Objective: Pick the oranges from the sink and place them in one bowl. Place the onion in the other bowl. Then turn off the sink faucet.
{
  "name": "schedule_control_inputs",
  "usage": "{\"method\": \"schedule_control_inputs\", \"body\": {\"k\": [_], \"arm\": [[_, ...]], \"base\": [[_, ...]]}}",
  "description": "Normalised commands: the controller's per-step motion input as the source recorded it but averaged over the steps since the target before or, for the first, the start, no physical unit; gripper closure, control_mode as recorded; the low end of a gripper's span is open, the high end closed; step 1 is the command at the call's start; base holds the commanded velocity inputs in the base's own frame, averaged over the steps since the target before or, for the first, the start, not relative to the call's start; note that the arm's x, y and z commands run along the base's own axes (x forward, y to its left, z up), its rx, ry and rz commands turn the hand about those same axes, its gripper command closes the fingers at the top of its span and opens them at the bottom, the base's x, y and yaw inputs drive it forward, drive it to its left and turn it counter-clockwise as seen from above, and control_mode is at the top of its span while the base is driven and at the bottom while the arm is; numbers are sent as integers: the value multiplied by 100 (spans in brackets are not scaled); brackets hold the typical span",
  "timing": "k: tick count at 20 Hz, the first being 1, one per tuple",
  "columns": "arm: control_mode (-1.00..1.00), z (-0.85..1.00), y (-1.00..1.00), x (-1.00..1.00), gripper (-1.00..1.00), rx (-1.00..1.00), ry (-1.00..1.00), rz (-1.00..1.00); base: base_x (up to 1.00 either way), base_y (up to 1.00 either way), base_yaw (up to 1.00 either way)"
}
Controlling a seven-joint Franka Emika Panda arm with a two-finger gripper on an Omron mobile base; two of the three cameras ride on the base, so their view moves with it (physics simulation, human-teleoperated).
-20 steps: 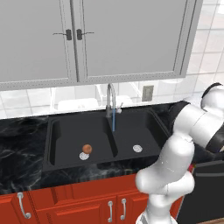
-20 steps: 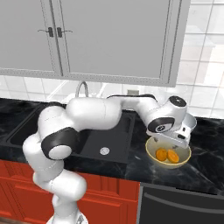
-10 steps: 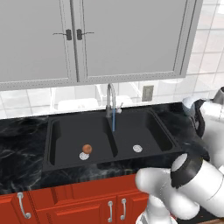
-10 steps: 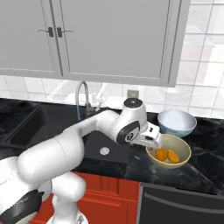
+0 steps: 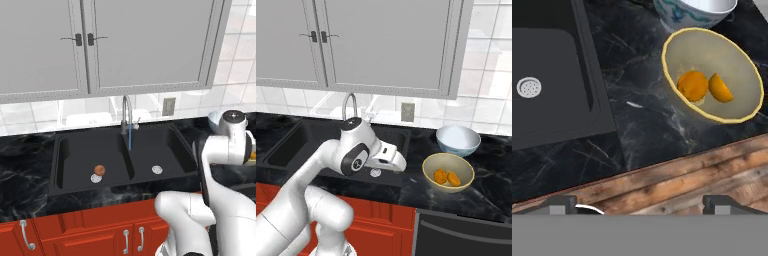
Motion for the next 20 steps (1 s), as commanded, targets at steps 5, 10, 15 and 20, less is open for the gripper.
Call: {"method": "schedule_control_inputs", "body": {"k": [5,10,15,20], "arm": [[-100,21,78,-19,-100,-1,0,0],[-100,16,73,-5,-100,0,0,0],[-100,1,74,0,-100,0,0,0],[-100,0,76,0,-100,3,0,3]], "base": [[0,0,0],[0,0,0],[0,0,0],[0,0,0]]}}
